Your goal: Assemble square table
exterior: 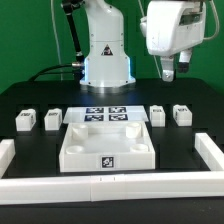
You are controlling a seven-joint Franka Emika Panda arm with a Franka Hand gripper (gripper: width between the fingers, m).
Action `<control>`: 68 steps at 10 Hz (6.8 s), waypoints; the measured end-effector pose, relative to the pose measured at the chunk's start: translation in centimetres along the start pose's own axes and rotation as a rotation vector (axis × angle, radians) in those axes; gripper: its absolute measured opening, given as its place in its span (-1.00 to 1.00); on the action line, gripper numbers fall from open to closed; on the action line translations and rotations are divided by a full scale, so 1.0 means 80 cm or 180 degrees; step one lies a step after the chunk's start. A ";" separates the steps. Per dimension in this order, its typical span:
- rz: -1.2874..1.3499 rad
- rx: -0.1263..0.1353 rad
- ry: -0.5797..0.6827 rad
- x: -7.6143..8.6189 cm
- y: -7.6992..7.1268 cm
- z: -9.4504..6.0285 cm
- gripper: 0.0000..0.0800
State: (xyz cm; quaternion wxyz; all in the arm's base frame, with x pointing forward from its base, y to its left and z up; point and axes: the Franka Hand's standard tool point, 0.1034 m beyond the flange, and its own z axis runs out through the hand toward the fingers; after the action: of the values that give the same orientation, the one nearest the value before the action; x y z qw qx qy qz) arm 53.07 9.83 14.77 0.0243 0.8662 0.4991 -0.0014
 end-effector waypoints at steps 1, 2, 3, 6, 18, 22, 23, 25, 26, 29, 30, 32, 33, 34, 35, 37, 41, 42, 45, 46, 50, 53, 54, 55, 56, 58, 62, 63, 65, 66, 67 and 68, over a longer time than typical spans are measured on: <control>-0.0047 -0.0027 -0.0018 -0.001 0.000 -0.001 0.62; -0.0047 -0.0028 -0.0018 0.000 0.000 -0.001 0.62; -0.0047 -0.0028 -0.0018 0.000 0.000 -0.001 0.62; -0.0045 -0.0018 -0.0022 -0.001 0.000 0.001 0.62; -0.2333 0.0202 0.0115 -0.195 -0.027 0.128 0.62; -0.2147 0.0363 0.0170 -0.182 -0.033 0.174 0.62; -0.2140 0.0345 0.0177 -0.183 -0.034 0.174 0.62; -0.2120 0.0347 0.0177 -0.185 -0.033 0.174 0.62; -0.2118 0.0352 0.0176 -0.186 -0.033 0.175 0.36; -0.2116 0.0359 0.0175 -0.186 -0.034 0.176 -0.10; -0.2115 0.0361 0.0175 -0.186 -0.034 0.176 -0.60; -0.2104 0.0334 0.0179 -0.186 -0.031 0.175 -0.85; -0.2103 0.0332 0.0179 -0.186 -0.031 0.175 -0.85; -0.2103 0.0329 0.0179 -0.186 -0.031 0.175 -0.85; -0.2103 0.0327 0.0180 -0.185 -0.030 0.175 -0.85; -0.2102 0.0323 0.0181 -0.185 -0.030 0.175 -0.85; -0.1771 0.0291 0.0248 -0.115 -0.021 0.172 -0.85; -0.1738 0.0313 0.0255 -0.093 -0.018 0.167 -0.85; -0.1623 0.0382 0.0257 -0.051 -0.027 0.163 -0.85; -0.1611 0.0457 0.0228 -0.051 -0.027 0.169 -0.85; -0.1571 0.0524 0.0193 -0.051 -0.027 0.171 -0.83; -0.1567 0.0530 0.0192 -0.052 -0.027 0.172 -0.10; -0.1566 0.0531 0.0192 -0.052 -0.027 0.172 -0.10; -0.1566 0.0531 0.0192 -0.052 -0.027 0.172 0.40; -0.1565 0.0531 0.0192 -0.052 -0.027 0.172 0.55; -0.1564 0.0531 0.0192 -0.052 -0.027 0.172 0.61; -0.1563 0.0531 0.0192 -0.053 -0.027 0.172 0.62; -0.1563 0.0531 0.0192 -0.053 -0.027 0.172 0.62; -0.1292 0.0515 0.0122 -0.050 -0.028 0.149 0.62; -0.1210 0.0444 0.0090 -0.050 -0.036 0.127 0.62; -0.1032 0.0443 0.0017 -0.050 -0.049 0.110 0.62; -0.0628 0.0461 -0.0064 -0.044 -0.062 0.099 0.62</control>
Offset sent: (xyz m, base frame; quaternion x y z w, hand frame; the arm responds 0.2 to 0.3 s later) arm 0.0000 0.0000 0.0000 0.0000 0.0000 0.0000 1.0000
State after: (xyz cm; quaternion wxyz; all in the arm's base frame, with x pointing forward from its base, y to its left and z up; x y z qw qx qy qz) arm 47.19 8.89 6.78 -0.0337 0.8123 0.5803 -0.0485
